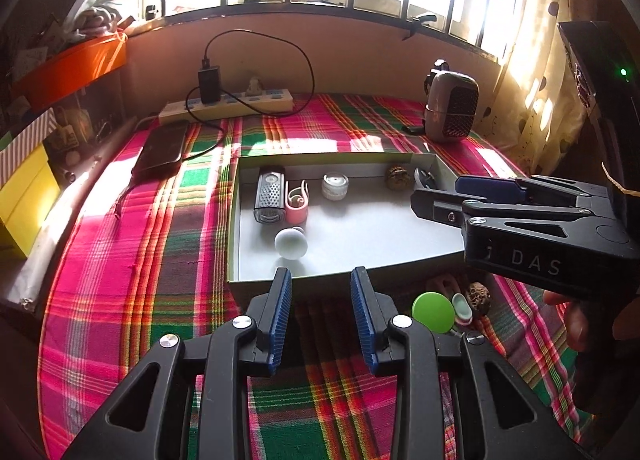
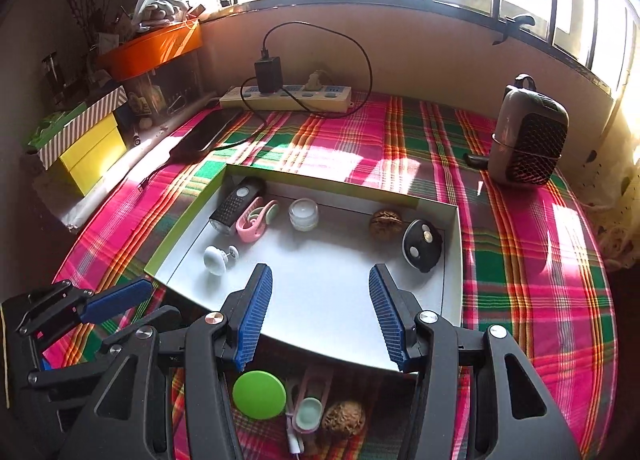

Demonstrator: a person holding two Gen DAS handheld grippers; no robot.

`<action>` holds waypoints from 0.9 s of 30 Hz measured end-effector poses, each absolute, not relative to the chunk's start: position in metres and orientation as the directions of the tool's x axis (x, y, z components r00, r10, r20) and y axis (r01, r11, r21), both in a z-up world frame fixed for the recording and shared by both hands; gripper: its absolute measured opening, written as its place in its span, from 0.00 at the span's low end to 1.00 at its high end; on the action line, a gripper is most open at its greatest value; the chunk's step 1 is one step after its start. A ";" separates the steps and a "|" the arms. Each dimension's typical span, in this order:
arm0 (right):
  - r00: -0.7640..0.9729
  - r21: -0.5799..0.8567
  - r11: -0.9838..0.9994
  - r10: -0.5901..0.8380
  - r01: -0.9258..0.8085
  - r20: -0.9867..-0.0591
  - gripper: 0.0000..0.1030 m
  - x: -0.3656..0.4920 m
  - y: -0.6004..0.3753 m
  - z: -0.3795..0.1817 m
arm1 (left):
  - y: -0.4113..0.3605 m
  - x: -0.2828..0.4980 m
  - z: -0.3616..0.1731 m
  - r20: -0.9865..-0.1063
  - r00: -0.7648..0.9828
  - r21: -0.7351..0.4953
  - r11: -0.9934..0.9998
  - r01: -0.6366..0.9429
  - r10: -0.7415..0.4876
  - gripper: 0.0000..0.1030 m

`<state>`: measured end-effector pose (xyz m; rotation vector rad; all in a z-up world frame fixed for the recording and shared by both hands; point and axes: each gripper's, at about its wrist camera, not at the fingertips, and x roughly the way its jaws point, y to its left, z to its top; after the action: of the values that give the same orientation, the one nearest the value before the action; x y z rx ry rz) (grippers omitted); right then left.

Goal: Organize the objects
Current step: 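Withdraw both open tools from the box toward the remaining items, then move the left tool to the green-lidded container while the right tool approaches the brown walnut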

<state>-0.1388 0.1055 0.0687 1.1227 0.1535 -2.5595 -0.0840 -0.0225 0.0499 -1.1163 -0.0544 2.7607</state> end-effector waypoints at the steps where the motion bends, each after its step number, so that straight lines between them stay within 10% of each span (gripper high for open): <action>1: -0.632 0.041 -0.938 -0.265 0.345 -0.728 0.50 -0.135 0.109 0.069 | -0.022 -0.082 0.049 -0.687 -0.706 -0.102 -0.985 -0.140 0.171 0.28; 27: -0.665 0.076 -0.979 -0.184 0.188 -0.724 0.50 -0.083 0.182 0.044 | 0.013 -0.072 0.034 -0.703 -0.621 -0.207 -0.936 -0.286 0.346 0.33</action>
<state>-0.0829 0.1819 0.0436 1.1705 0.0072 -2.6943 -0.0722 0.0131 0.0339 -1.1278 -0.1067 2.5485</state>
